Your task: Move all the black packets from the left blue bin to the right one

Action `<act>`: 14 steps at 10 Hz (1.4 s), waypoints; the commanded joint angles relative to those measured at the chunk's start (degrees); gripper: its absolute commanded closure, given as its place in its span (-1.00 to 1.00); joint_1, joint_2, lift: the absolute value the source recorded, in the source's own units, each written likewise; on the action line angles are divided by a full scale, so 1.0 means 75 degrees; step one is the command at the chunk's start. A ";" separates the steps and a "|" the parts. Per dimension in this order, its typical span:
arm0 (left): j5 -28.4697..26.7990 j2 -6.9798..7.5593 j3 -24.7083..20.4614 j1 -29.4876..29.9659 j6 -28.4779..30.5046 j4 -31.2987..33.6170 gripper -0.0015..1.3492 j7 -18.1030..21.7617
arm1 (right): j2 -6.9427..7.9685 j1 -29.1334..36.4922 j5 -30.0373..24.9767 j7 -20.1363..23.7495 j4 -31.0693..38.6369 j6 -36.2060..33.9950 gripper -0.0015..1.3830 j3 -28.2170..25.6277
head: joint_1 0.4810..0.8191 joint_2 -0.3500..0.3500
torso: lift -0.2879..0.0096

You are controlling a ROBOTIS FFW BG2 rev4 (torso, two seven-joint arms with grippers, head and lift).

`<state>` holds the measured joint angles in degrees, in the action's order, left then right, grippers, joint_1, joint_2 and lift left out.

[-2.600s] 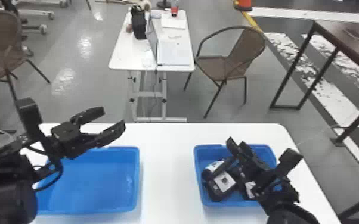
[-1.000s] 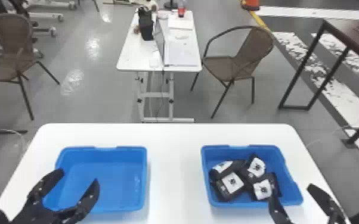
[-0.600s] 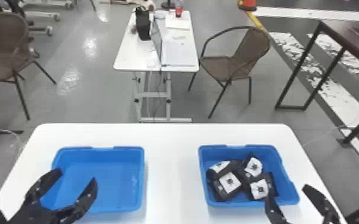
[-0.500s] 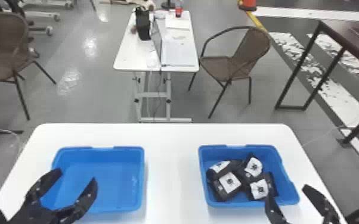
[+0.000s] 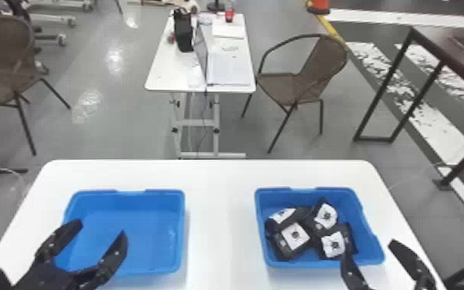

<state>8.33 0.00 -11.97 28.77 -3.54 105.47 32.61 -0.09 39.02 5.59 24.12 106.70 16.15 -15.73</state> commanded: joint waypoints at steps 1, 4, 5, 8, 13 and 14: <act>0.0014 -0.0020 0.0003 0.0008 0.0050 0.0000 -0.79 0.0000 | 0.0019 0.0000 0.0016 0.0006 0.0000 -0.0021 -0.78 0.0000 | 0.27 -0.28 | 0.94; 0.0049 -0.0020 0.0014 -0.0016 0.0108 0.0000 -0.79 0.0000 | 0.0019 -0.0023 0.0028 0.0030 0.0000 -0.0067 -0.78 0.0000 | 0.27 -0.28 | 0.94; 0.0061 -0.0020 0.0026 -0.0028 0.0143 0.0000 -0.79 0.0000 | 0.0019 -0.0035 0.0075 0.0041 -0.0023 -0.0079 -0.78 0.0000 | 0.27 -0.28 | 0.94; 0.0107 -0.0020 0.0038 -0.0039 0.0202 0.0000 -0.79 0.0000 | 0.0019 -0.0093 0.0086 0.0123 -0.0023 -0.0138 -0.78 0.0000 | 0.27 -0.28 | 0.94; 0.0143 -0.0020 0.0061 -0.0063 0.0284 0.0000 -0.79 0.0000 | 0.0019 -0.0093 0.0215 0.0170 -0.0059 -0.0196 -0.78 0.0000 | 0.27 -0.29 | 0.94; 0.0143 -0.0020 0.0073 -0.0063 0.0307 0.0000 -0.79 0.0000 | 0.0019 -0.0093 0.0215 0.0182 -0.0059 -0.0196 -0.78 0.0000 | 0.27 -0.29 | 0.94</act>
<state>9.40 0.00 -11.47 28.29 -1.33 105.47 32.60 -0.09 38.31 7.18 25.48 106.26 14.69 -15.73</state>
